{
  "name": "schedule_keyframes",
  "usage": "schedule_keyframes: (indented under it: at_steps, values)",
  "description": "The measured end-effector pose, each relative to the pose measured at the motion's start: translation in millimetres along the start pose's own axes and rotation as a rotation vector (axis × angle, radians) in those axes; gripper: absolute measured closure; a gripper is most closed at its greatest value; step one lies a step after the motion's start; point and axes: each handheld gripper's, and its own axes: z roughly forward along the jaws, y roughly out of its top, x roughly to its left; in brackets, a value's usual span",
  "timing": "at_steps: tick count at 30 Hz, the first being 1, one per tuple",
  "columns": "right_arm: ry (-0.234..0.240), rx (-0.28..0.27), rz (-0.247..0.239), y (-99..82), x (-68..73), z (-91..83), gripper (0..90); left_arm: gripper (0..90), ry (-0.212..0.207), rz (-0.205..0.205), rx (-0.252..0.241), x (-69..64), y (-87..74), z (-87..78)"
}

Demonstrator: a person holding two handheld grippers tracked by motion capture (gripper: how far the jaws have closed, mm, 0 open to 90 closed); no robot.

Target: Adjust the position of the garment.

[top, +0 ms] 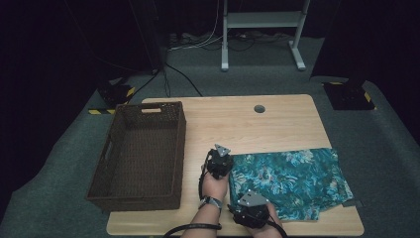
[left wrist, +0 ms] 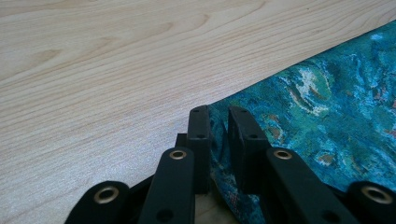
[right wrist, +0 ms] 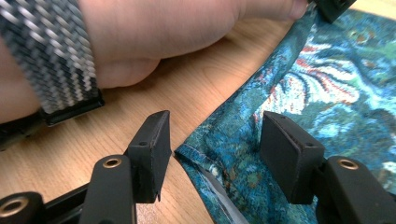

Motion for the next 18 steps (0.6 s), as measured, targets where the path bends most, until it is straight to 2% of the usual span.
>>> schedule_keyframes:
  at_steps: [4, 5, 11, 13, 18]
  values:
    - [-0.011, 0.008, -0.013, -1.4, 2.0, 3.3, 45.7, 80.0, -0.001, 0.001, 0.0, -0.1, -0.1, 0.0]
    - [-0.022, 0.003, -0.016, -1.7, 1.5, 2.9, 53.2, 80.0, -0.001, 0.0, 0.0, -0.2, -0.1, 0.0]
    - [-0.051, -0.005, -0.054, -2.2, -2.0, 2.2, 73.9, 81.6, -0.028, -0.026, 0.0, 2.9, -0.4, -0.2]
    - [-0.059, -0.005, -0.048, -2.2, -3.6, 2.3, 79.9, 81.8, -0.027, -0.024, 0.0, 2.6, -0.6, -0.4]
    - [-0.069, -0.009, -0.051, -2.3, -4.2, 2.1, 84.1, 82.1, -0.027, -0.024, 0.002, 2.8, -0.8, -0.9]
